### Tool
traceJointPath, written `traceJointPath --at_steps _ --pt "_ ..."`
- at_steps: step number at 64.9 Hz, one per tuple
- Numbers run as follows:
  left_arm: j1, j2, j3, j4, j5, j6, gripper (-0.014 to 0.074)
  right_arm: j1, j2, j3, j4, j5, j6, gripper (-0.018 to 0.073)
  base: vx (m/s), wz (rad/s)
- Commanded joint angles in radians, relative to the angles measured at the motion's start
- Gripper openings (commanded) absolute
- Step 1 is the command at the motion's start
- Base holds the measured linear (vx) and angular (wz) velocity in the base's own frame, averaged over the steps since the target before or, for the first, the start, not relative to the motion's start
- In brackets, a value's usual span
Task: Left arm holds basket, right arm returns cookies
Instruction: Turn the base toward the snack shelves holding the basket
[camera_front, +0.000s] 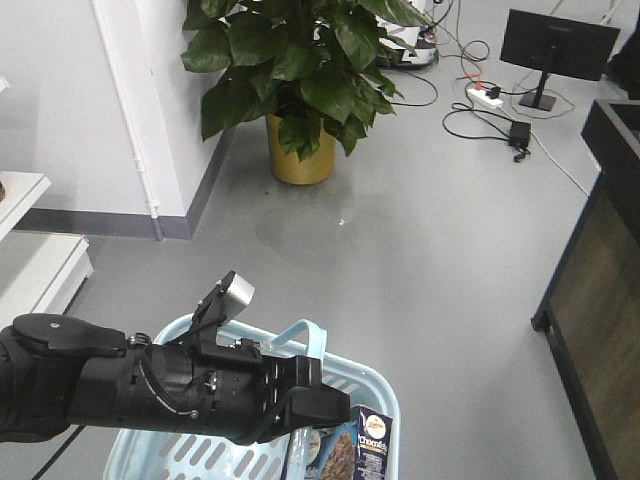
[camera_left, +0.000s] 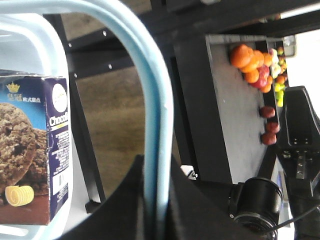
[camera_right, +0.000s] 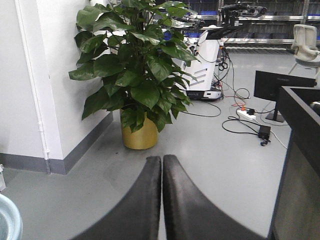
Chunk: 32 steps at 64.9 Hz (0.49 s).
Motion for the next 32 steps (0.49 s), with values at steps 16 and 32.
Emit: traceJointPath --at_steps 16,32 --pt "-0.001 -0.035 -0.028 -0.091 0.052 0.009 -0.0006 -0.003 -0.009 0.002 -0.004 -0.073 0.000 -0.0008 0.24 0.23" --pt "-0.001 -0.035 -0.028 -0.091 0.052 0.009 -0.0006 -0.003 -0.009 0.002 -0.004 -0.073 0.000 -0.0008 0.21 0.54"
